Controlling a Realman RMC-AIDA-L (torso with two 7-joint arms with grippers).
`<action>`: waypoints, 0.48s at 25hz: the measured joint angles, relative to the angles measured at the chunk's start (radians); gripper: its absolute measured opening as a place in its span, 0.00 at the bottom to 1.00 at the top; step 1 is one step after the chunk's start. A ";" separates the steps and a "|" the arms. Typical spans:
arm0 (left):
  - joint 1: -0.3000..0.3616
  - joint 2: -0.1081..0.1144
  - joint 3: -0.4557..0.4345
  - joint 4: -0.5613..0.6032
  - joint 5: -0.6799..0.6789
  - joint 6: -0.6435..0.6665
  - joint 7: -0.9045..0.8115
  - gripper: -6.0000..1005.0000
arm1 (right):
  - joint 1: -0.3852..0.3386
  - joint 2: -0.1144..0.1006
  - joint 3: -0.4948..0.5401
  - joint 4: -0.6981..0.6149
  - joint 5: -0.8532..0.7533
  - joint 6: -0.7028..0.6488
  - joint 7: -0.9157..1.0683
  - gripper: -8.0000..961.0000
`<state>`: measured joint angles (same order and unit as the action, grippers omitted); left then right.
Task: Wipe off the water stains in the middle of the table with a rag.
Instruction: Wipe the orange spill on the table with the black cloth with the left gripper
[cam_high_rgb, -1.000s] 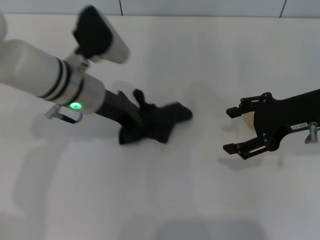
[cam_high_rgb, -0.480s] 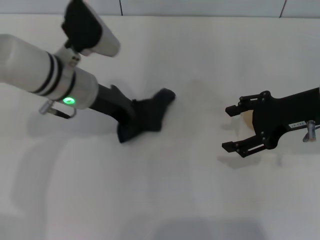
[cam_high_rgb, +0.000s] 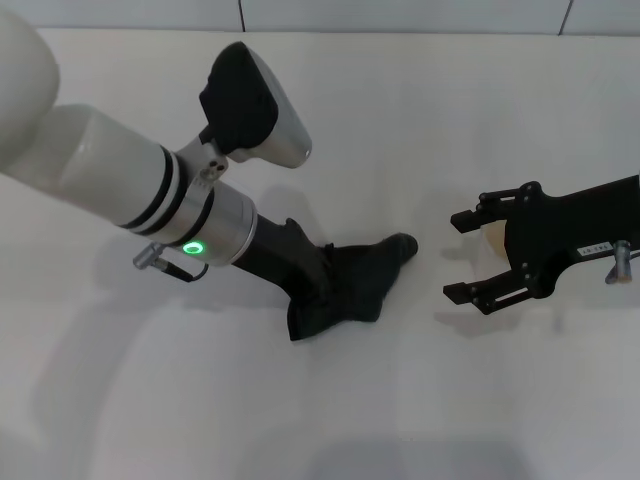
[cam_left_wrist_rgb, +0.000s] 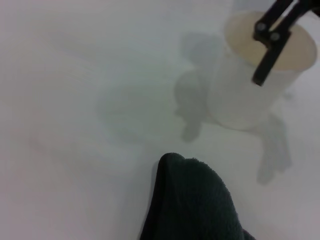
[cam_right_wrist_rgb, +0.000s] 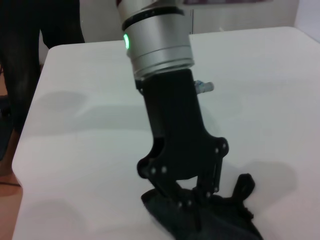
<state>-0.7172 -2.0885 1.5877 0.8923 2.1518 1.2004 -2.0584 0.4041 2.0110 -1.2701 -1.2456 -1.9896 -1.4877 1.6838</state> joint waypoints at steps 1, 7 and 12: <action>0.016 0.000 0.004 0.019 0.001 -0.001 -0.005 0.16 | 0.000 0.000 0.000 0.000 0.001 0.000 0.000 0.89; 0.071 0.010 -0.123 0.051 0.049 0.001 0.011 0.17 | -0.001 0.000 0.001 0.000 0.003 0.000 0.001 0.89; 0.088 0.012 -0.257 0.046 0.096 0.021 0.054 0.17 | 0.000 0.000 0.000 0.000 0.004 0.000 0.000 0.89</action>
<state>-0.6290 -2.0769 1.3303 0.9387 2.2477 1.2209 -2.0049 0.4041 2.0110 -1.2701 -1.2456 -1.9855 -1.4880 1.6841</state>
